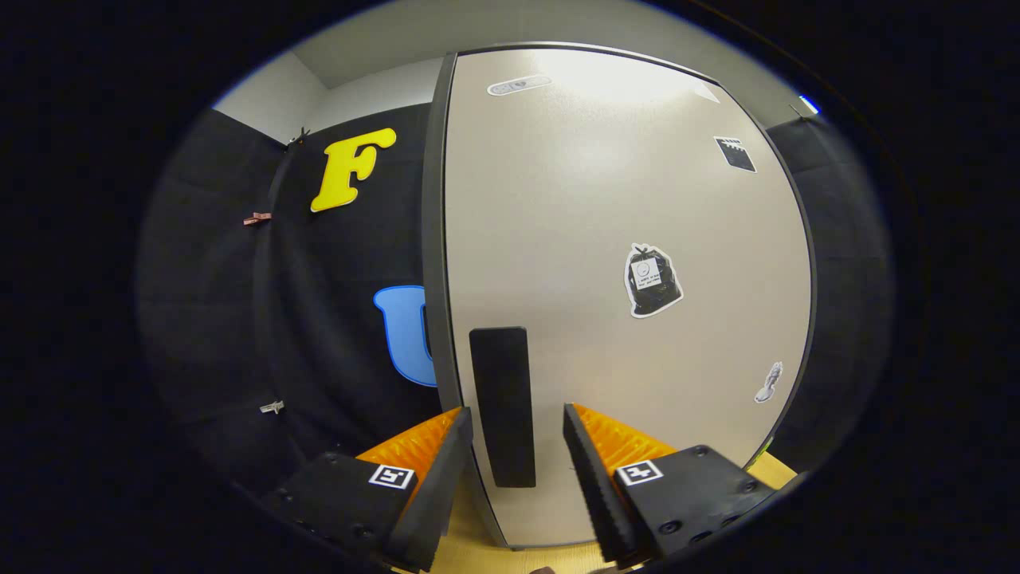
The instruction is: Open the shoe cabinet door, grab the shoes and put them into the shoe cabinet, then close the shoe cabinet door.
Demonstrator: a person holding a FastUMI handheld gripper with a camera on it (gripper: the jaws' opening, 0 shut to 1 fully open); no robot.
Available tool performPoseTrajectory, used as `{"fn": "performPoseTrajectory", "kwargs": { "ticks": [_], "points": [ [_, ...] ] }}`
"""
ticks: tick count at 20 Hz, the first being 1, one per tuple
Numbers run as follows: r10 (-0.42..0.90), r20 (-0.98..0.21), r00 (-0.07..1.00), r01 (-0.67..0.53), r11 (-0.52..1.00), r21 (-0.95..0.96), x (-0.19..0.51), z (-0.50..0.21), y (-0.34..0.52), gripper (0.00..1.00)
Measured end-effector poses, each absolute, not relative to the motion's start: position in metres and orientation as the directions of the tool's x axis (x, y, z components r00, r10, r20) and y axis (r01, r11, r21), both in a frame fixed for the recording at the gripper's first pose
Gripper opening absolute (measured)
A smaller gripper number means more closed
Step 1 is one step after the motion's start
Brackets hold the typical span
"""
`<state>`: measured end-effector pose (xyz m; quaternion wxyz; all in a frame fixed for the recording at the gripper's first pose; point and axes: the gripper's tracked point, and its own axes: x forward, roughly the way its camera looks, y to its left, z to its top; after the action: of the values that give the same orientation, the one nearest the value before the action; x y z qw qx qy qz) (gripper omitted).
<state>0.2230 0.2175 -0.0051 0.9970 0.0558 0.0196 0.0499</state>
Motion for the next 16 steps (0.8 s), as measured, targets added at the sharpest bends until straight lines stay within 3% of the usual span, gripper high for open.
{"fn": "performPoseTrajectory", "kwargs": {
  "ticks": [4, 6, 7, 8, 13, 16],
  "points": [
    [0.069, -0.008, 0.998, -0.067, 0.991, 0.119, 0.233, 0.004, 0.22, 0.46],
    [0.045, -0.014, 0.999, -0.043, 0.992, 0.116, 0.234, 0.004, 0.218, 0.45],
    [0.033, -0.015, 0.999, -0.031, 0.994, 0.106, 0.237, 0.003, 0.217, 0.36],
    [0.03, -0.015, 0.999, -0.028, 0.995, 0.099, 0.232, 0.004, 0.218, 0.37],
    [0.085, -0.025, 0.996, -0.083, 0.994, 0.067, 0.22, 0.006, 0.219, 0.18],
    [0.133, -0.027, 0.991, -0.13, 0.988, 0.085, 0.198, 0.013, 0.222, 0.18]
  ]
}}
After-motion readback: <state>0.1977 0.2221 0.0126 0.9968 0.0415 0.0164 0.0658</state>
